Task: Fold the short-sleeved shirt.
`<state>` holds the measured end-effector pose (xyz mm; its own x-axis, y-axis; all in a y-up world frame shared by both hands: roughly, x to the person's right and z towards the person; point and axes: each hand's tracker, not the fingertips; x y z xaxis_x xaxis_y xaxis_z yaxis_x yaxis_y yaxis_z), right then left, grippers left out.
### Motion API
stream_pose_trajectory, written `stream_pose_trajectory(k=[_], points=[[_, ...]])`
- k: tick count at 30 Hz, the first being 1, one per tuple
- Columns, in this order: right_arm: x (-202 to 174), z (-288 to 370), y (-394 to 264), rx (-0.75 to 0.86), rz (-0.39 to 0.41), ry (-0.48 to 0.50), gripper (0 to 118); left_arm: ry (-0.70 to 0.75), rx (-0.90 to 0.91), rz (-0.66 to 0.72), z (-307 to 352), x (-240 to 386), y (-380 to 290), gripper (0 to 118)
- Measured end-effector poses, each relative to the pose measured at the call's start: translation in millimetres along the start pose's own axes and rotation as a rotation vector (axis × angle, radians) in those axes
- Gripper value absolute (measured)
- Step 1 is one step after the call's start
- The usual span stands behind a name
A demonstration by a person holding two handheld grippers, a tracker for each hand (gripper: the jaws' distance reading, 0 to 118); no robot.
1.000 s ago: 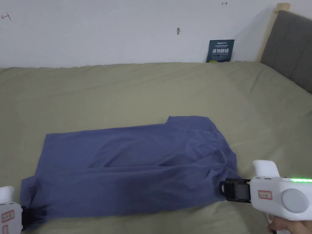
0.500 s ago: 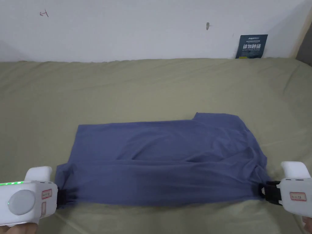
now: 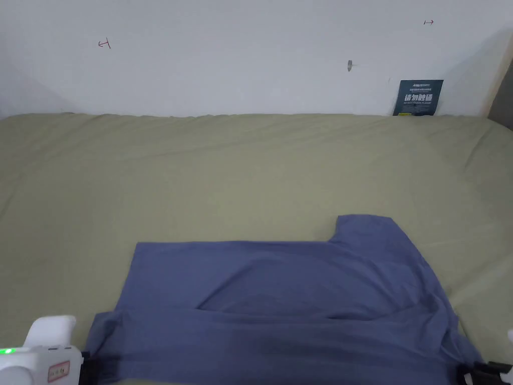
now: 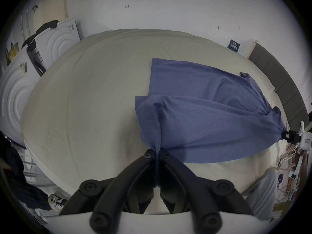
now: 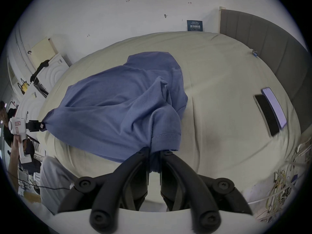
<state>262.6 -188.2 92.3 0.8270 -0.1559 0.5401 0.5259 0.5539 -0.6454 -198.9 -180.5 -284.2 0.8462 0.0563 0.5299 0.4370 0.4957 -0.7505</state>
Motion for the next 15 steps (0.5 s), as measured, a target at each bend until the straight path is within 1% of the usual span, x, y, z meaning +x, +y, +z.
stream_pose_trajectory(k=[4,8,9,10,11,12,13,14,15], points=[[4,3,-20,-0.016,-0.021,0.001,15,-0.023,0.0,0.026,6,-7,-20,0],[3,-3,-19,-0.004,-0.041,0.006,16,-0.035,0.007,0.036,1,-8,-21,0],[1,-4,-19,-0.004,-0.044,-0.001,39,-0.036,0.011,0.034,1,-8,-21,6],[1,-3,-18,-0.006,-0.025,-0.056,75,-0.04,0.028,0.028,3,-8,-22,31],[1,-1,-18,-0.005,-0.002,-0.083,109,-0.031,0.04,0.021,5,-10,-23,81],[0,5,-18,0.02,0.005,-0.082,118,-0.023,0.032,0.02,6,-9,-23,118],[-5,16,-15,0.077,0.026,-0.089,118,0.013,0.146,0.021,17,-12,-22,113],[-4,23,-11,0.102,0.046,-0.084,118,0.015,0.114,0.019,22,-13,-19,110],[-8,27,-6,0.113,0.07,-0.102,118,0.02,0.117,0.022,26,-14,-14,110]])
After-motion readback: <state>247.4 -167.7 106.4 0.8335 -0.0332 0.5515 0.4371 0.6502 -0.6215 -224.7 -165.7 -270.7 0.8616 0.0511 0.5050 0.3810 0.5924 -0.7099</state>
